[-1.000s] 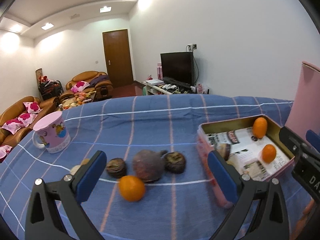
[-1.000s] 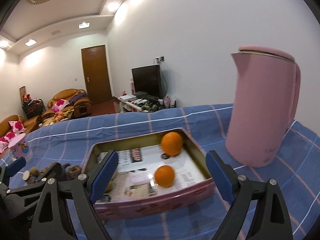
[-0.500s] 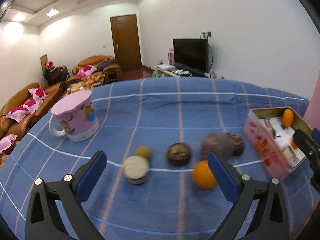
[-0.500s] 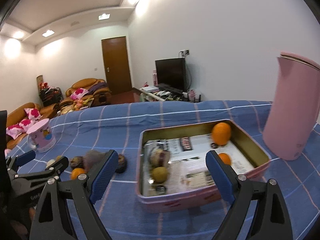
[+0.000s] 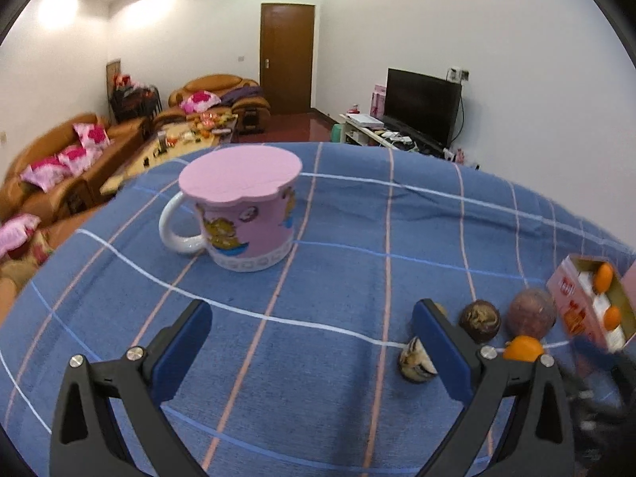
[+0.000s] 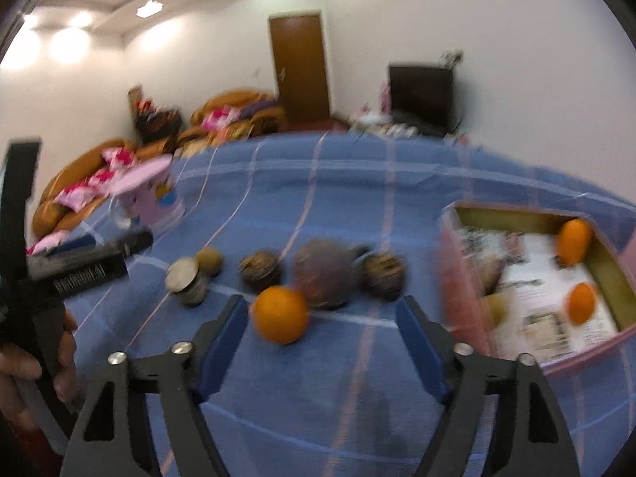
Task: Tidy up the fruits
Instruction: 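Grasp the last orange with the right tool while the left tool grasps a white coconut disc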
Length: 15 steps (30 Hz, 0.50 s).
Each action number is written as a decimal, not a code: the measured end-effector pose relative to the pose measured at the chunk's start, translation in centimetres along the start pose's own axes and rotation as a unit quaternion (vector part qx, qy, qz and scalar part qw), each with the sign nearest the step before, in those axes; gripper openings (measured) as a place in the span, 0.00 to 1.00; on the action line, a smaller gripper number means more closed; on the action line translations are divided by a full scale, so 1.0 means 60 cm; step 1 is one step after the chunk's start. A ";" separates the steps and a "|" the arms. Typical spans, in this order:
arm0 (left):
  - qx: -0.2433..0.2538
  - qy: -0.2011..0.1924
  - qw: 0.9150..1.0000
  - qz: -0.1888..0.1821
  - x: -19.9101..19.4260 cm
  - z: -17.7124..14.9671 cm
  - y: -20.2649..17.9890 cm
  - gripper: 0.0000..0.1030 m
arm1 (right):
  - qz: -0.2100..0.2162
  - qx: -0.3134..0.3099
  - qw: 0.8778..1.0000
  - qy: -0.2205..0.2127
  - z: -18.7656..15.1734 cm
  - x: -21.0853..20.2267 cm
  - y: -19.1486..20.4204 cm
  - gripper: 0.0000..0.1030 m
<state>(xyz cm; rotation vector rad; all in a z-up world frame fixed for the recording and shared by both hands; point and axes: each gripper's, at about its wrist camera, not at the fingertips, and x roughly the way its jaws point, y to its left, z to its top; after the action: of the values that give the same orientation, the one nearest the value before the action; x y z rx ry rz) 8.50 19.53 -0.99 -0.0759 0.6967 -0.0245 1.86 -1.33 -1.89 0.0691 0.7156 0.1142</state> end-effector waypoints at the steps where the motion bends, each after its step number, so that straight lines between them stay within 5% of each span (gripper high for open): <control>1: -0.005 0.003 1.000 -0.009 0.000 0.001 0.004 1.00 | 0.003 0.003 1.000 0.013 -0.001 0.010 0.006 0.59; 11: 0.058 0.015 0.997 -0.050 -0.003 -0.006 -0.043 1.00 | 0.039 0.039 0.995 0.077 -0.003 0.071 0.026 0.55; 13: 0.070 0.022 0.995 -0.060 -0.001 -0.010 -0.053 1.00 | 0.037 0.034 0.996 0.079 -0.003 0.072 0.030 0.35; 15: 0.081 0.028 0.994 -0.068 0.002 -0.012 -0.061 1.00 | 0.045 0.033 0.995 0.079 -0.002 0.074 0.032 0.35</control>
<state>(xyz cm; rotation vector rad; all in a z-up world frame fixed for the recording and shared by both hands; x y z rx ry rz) 8.14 15.86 -1.37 0.0326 0.7430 -0.2145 4.94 1.14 -4.69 0.1580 0.8752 0.1839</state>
